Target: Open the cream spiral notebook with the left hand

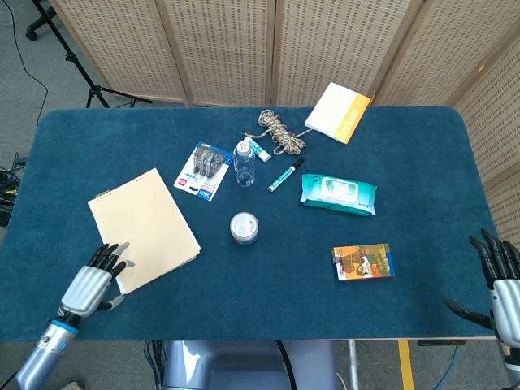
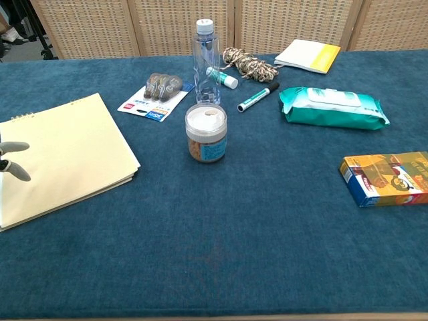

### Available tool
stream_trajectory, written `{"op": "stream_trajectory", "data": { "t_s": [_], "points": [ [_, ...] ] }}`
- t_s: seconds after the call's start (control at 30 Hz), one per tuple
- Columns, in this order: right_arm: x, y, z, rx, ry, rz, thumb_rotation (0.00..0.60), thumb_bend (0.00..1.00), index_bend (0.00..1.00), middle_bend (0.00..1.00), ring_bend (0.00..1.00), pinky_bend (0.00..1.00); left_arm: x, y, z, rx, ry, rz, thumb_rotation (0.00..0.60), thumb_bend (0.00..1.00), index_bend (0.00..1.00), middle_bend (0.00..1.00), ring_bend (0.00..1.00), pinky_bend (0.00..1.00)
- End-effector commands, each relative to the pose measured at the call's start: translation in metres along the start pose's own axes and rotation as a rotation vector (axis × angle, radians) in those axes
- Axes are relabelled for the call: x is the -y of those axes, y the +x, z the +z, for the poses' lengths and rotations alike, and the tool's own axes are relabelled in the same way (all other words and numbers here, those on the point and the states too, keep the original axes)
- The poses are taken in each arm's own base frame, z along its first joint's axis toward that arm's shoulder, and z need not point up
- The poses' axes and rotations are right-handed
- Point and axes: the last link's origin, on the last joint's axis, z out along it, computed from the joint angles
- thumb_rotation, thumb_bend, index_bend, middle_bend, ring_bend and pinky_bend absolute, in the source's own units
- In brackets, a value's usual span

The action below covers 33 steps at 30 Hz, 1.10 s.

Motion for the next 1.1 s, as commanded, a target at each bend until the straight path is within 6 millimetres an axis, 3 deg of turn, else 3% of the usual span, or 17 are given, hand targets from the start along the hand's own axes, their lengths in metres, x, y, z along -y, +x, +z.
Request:
{"op": "stream_trajectory", "data": {
  "t_s": [0.03,0.8,1.1],
  "points": [
    [0.0,0.0,0.0,-0.001,0.0,0.001,0.6,0.0,0.0,0.0,0.0,0.0,0.001,-0.002,0.002,0.001,0.002,-0.002,0.6,0.18,0.3,0.0,0.0,0.0],
    [-0.001,0.002,0.0,-0.005,-0.001,0.003,0.6,0.0,0.0,0.0,0.0,0.0,0.004,-0.006,0.008,-0.015,0.001,-0.007,0.6,0.2,0.31,0.0,0.0,0.0],
    [-0.001,0.002,0.0,-0.005,0.0,0.007,0.6,0.0,0.0,0.0,0.0,0.0,0.004,-0.008,0.014,-0.005,0.0,0.001,0.6,0.28,0.33,0.0,0.0,0.0]
  ]
}}
